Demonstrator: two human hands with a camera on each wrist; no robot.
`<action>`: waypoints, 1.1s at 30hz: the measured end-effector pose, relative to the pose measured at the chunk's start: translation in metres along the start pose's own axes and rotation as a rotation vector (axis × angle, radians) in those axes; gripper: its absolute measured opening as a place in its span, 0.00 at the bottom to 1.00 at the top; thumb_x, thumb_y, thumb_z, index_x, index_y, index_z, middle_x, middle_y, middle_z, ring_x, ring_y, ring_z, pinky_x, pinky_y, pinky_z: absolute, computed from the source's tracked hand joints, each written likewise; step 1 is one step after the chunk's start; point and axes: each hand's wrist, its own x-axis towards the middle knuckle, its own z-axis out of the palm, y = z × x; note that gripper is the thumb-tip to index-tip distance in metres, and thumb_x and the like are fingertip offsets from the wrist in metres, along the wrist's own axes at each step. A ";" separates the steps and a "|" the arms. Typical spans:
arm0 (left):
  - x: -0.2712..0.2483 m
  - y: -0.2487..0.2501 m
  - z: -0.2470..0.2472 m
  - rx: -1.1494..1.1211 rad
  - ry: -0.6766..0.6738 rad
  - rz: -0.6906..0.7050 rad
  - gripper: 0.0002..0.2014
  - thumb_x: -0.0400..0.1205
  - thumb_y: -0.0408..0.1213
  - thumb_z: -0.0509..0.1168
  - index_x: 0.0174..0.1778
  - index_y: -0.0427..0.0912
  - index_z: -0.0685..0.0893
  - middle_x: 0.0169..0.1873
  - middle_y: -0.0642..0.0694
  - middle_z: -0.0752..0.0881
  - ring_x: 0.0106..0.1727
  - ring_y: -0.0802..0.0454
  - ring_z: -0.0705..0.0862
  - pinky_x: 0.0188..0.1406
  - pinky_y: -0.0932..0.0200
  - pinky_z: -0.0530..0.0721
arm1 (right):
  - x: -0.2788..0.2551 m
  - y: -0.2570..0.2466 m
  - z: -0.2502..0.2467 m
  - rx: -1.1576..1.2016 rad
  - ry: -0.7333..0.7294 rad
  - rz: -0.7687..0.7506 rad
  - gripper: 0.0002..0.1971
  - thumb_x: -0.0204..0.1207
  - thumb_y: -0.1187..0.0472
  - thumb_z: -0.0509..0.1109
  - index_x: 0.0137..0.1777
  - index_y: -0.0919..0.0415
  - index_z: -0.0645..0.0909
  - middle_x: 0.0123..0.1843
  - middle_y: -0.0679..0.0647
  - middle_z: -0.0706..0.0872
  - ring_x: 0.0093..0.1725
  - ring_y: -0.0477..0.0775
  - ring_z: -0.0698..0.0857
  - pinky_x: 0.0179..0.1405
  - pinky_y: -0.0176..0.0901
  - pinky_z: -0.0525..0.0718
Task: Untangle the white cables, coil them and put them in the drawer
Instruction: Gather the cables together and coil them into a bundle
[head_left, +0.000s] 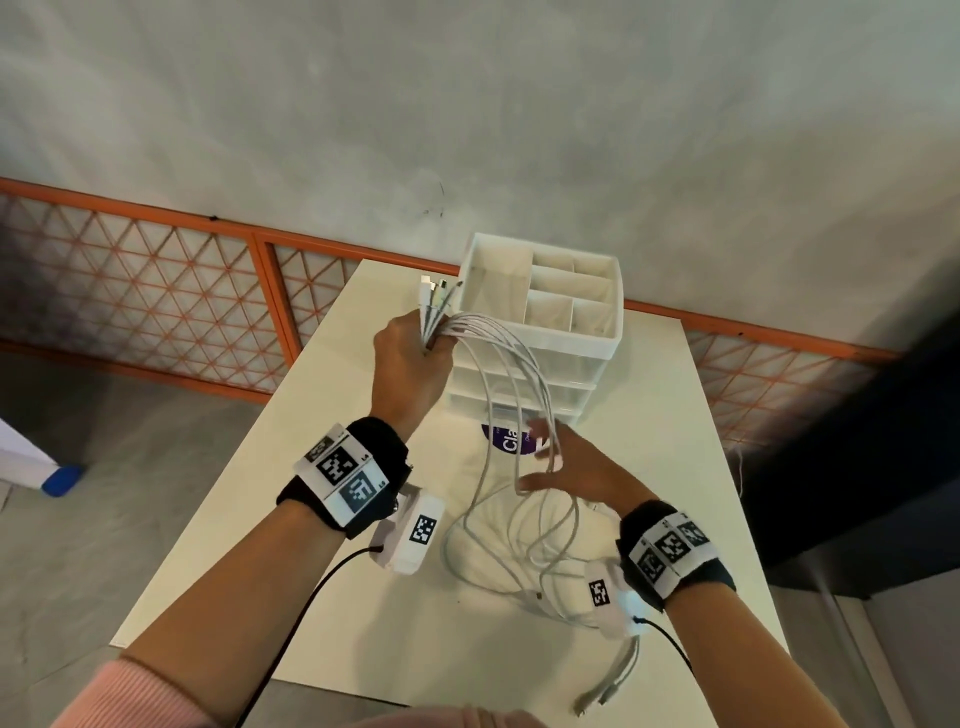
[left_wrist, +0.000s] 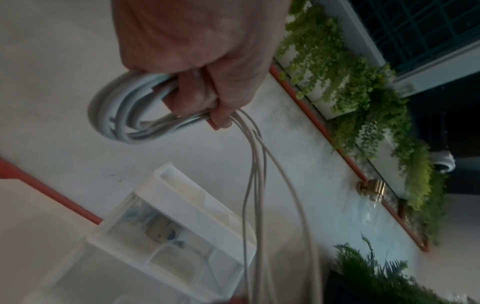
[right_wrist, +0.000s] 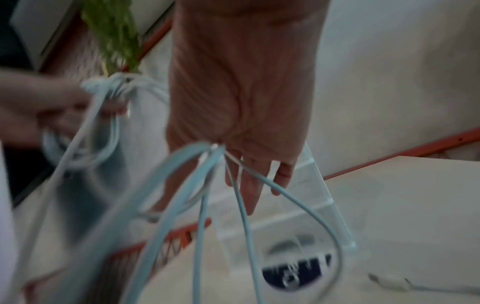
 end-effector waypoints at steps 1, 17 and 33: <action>-0.002 0.000 0.001 0.015 -0.009 0.017 0.08 0.80 0.31 0.67 0.41 0.27 0.85 0.33 0.32 0.86 0.33 0.42 0.79 0.28 0.66 0.62 | -0.003 -0.009 -0.007 0.060 -0.003 -0.042 0.45 0.67 0.59 0.80 0.80 0.54 0.58 0.80 0.51 0.66 0.73 0.52 0.74 0.67 0.39 0.72; 0.013 -0.017 -0.010 0.015 0.024 -0.040 0.11 0.80 0.34 0.68 0.37 0.28 0.84 0.32 0.29 0.86 0.38 0.32 0.84 0.30 0.63 0.64 | -0.002 -0.038 -0.007 0.284 -0.024 -0.213 0.14 0.82 0.60 0.65 0.34 0.58 0.83 0.27 0.49 0.86 0.36 0.56 0.88 0.44 0.32 0.82; -0.021 -0.037 0.001 -0.152 -0.447 -0.086 0.06 0.76 0.37 0.74 0.47 0.43 0.88 0.24 0.53 0.84 0.24 0.64 0.76 0.28 0.63 0.73 | 0.000 -0.024 -0.006 0.052 -0.101 0.022 0.18 0.85 0.49 0.56 0.34 0.55 0.71 0.27 0.46 0.68 0.26 0.45 0.66 0.28 0.34 0.67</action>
